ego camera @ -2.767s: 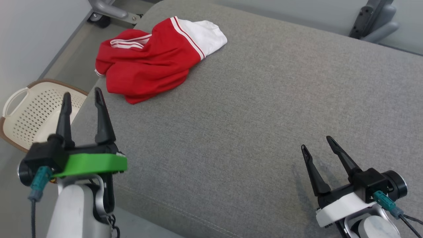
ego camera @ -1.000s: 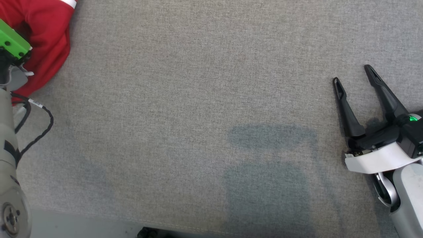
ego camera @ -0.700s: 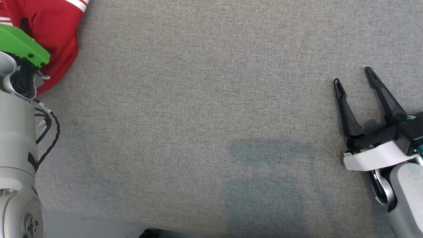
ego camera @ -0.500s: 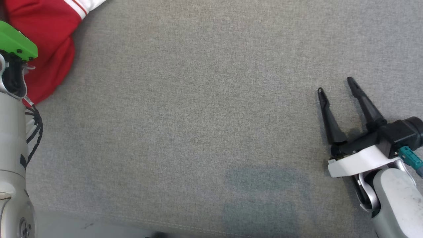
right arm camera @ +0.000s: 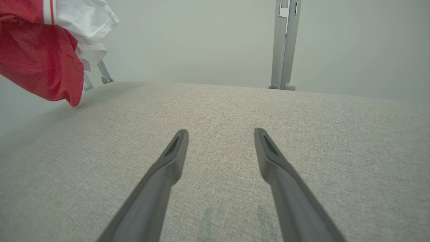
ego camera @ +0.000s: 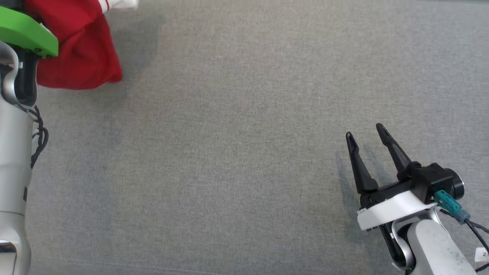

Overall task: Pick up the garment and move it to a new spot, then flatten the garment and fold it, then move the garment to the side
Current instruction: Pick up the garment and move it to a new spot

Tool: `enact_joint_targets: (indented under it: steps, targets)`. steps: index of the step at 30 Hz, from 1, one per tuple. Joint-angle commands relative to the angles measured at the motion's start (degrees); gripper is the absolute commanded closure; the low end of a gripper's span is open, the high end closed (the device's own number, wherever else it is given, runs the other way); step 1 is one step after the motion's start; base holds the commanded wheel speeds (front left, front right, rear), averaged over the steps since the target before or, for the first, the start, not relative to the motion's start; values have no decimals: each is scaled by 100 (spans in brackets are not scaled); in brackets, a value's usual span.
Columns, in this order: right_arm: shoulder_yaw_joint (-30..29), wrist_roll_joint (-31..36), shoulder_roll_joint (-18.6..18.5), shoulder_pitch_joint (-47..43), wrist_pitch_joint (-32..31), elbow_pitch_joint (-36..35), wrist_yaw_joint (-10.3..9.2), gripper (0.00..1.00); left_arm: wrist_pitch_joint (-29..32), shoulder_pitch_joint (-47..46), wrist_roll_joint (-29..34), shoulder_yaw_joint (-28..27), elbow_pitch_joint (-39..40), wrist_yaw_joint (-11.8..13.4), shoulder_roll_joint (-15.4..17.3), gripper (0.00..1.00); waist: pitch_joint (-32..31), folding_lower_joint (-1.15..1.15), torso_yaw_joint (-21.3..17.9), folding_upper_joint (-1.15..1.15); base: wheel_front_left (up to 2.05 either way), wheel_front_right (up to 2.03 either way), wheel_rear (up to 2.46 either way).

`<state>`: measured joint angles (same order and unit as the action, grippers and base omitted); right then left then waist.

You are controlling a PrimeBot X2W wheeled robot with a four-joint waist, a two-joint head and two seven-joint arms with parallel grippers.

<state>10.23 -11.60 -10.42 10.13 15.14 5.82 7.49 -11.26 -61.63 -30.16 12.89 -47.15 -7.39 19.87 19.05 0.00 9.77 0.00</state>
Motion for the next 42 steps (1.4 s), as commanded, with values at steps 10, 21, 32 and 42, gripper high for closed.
enact_joint_targets:
  steps: [10, 21, 32, 42]
  targets:
    - [-91, -69, 340, -339, 2, 28, 0, 0, 464, 495, -403, 437, 1860, -15, 84, 100, -1169, 0, -1103, 0, 0, 0, 0]
    - [-141, -145, 431, -359, 2, 44, 0, 0, 1135, 1035, -717, 783, 3127, 86, -276, 100, -1159, 0, -2028, 0, 0, 0, 0]
    - [-60, -280, 547, -191, 2, -26, 0, 0, 1389, 1586, -401, 2124, 2626, -3, -552, 100, -511, 0, -2782, 0, 0, 0, 0]
    - [-9, -281, 520, -30, 2, -77, 0, 0, 1047, 2128, -587, 2854, 965, -16, -1139, 100, -171, 0, -2889, 0, 0, 0, 0]
